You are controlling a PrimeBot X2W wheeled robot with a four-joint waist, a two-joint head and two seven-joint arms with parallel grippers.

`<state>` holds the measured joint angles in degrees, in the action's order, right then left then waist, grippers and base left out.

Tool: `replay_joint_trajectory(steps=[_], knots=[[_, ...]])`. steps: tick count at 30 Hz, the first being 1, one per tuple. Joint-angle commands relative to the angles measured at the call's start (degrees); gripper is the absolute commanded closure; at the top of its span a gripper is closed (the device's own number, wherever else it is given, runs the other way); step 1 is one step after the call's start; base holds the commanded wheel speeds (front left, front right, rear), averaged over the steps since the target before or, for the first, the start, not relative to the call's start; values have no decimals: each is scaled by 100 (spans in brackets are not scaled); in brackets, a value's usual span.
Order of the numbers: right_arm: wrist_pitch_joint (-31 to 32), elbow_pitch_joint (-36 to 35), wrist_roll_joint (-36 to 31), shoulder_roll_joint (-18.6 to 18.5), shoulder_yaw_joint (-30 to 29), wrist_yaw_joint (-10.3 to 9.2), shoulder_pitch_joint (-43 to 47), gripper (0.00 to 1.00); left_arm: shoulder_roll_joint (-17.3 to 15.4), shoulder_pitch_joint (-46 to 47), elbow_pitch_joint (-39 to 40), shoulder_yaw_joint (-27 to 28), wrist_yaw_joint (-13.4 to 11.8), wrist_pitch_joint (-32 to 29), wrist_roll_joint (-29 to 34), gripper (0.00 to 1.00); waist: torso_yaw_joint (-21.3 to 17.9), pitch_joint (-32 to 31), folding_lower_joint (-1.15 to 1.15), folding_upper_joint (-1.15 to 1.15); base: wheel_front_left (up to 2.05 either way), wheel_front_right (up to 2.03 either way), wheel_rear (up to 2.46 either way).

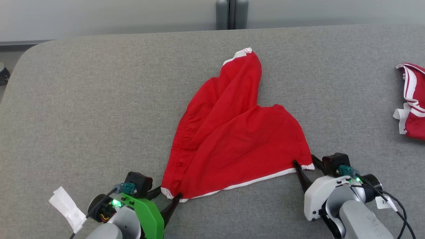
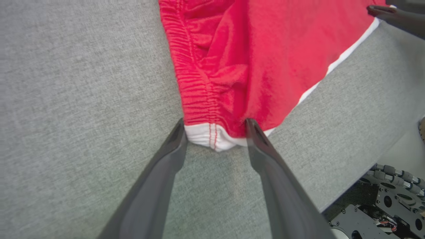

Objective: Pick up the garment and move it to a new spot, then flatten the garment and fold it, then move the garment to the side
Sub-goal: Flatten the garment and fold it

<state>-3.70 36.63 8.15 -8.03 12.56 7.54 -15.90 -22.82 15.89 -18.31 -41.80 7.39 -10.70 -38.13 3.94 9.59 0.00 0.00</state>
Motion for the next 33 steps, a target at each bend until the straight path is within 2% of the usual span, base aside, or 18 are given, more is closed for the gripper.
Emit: replay_joint_trajectory(steps=[1, 2, 3, 4, 11, 15, 17, 19, 23, 25, 26, 27, 31, 33], knots=[[81, 139, 83, 1, 44, -11, 25, 59, -67, 104, -37, -57, 10, 62, -61, 22, 6, 2, 0, 0, 0, 0, 0], [69, 153, 118, 8, 50, -11, 13, 75, -69, 132, -48, -96, 9, 96, -102, 25, 7, 4, 0, 0, 0, 0, 0], [49, 170, 143, 7, 53, -11, -1, 85, -78, 166, -67, -132, 9, 124, -135, 26, 9, 6, 0, 0, 0, 0, 0], [25, 196, 172, 1, 52, -11, -12, 100, -94, 193, -94, -171, 10, 160, -173, 25, 12, 5, 0, 0, 0, 0, 0], [-280, 281, 415, -36, -48, -14, -137, 100, -158, 303, -226, -374, 10, 337, -365, 22, 3, -18, 0, 0, 0, 0, 0], [-448, 330, 411, -97, -178, -14, -177, 100, -174, 323, -262, -458, 10, 424, -483, 29, -32, -35, 0, 0, 0, 0, 0], [-496, 344, 387, -110, -210, -14, -211, 100, -180, 347, -260, -523, 10, 471, -544, 41, -53, -25, 0, 0, 0, 0, 0], [-501, 353, 373, -116, -218, -13, -221, 100, -182, 364, -281, -584, 10, 505, -579, 49, -76, -21, 0, 0, 0, 0, 0], [-534, 368, 360, -114, -242, -13, -250, 100, -168, 408, -313, -719, 10, 577, -659, 57, -116, -18, 0, 0, 0, 0, 0], [-556, 367, 367, -116, -270, -13, -256, 100, -185, 425, -326, -782, 10, 596, -706, 67, -133, -31, 0, 0, 0, 0, 0], [-577, 357, 377, -126, -295, -13, -257, 100, -198, 444, -319, -812, 10, 627, -725, 74, -143, -41, 0, 0, 0, 0, 0], [-589, 347, 389, -134, -312, -13, -254, 100, -206, 459, -319, -833, 10, 645, -743, 98, -148, -54, 0, 0, 0, 0, 0], [-658, 181, 540, -172, -456, -13, -197, 100, -280, 480, -148, -946, 10, 722, -929, 100, -181, -142, 0, 0, 0, 0, 0], [-665, -43, 863, -140, -551, -13, -118, 100, -320, 434, 82, -921, 10, 775, -1139, 100, -196, -206, 0, 0, 0, 0, 0]])
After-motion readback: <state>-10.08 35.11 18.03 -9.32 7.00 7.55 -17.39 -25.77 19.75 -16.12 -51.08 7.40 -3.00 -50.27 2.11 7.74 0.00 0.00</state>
